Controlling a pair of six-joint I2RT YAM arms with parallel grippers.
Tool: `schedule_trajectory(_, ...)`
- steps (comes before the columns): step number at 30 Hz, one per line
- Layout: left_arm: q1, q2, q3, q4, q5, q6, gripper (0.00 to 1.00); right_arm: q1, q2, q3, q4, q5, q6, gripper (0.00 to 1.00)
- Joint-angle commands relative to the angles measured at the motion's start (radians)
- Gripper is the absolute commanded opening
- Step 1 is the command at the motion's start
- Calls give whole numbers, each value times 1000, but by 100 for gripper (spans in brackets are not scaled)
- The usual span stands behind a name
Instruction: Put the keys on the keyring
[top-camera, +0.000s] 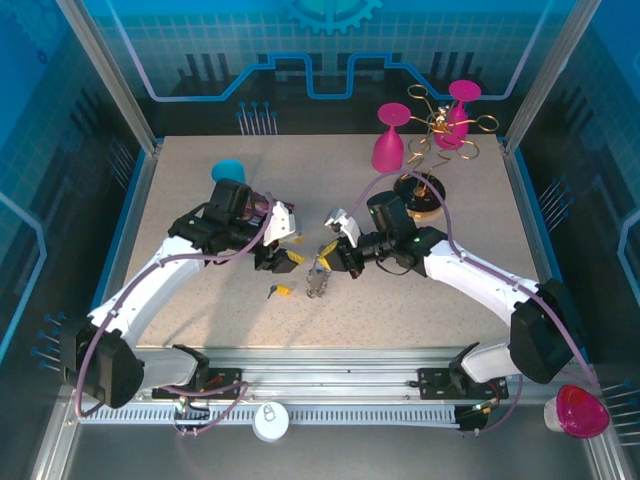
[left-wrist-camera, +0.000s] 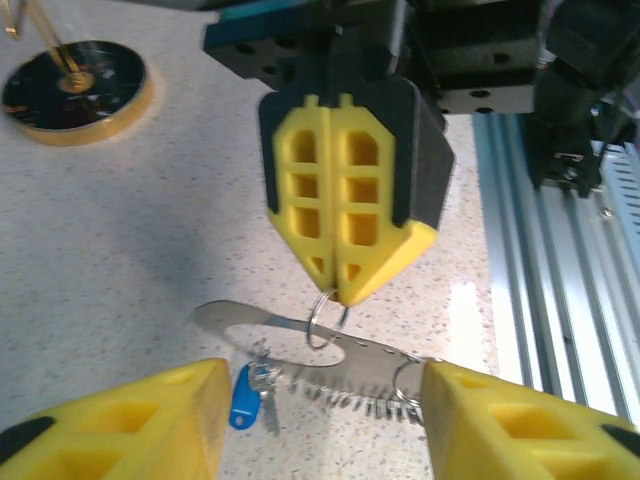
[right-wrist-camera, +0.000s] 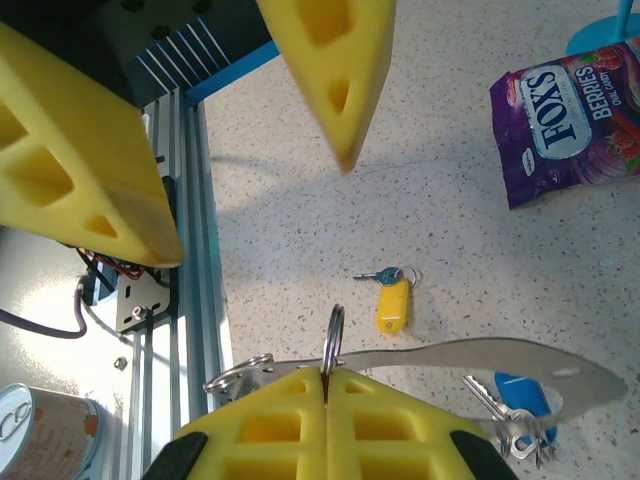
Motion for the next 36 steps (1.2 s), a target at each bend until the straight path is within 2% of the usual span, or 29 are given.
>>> schedule_trajectory(1, 2, 28, 10, -16, 103, 66, 50, 7, -6, 33, -24, -26, -46, 0)
schedule_trajectory(17, -35, 141, -10, 142, 116, 8, 39, 27, 40, 82, -19, -37, -45, 0)
schedule_trajectory(23, -36, 155, 4, 49, 121, 73, 23, 30, 45, 89, -19, -30, -47, 0)
schedule_trajectory(27, -37, 153, 10, -3, 115, 110, 0, 30, 44, 90, -19, -21, -45, 0)
schedule_trajectory(32, -37, 129, -11, 18, 94, 101, 0, 22, 12, 72, -7, 4, -32, 0)
schedule_trajectory(33, -36, 116, -23, 45, 85, 84, 0, 18, -7, 59, 4, 23, -21, 2)
schedule_trajectory(35, -35, 87, -55, 112, 64, 41, 0, 5, -59, 18, 35, 63, 6, 27)
schedule_trajectory(36, -34, 65, -76, 166, 53, 1, 0, 3, -94, -20, 70, 96, 13, 35)
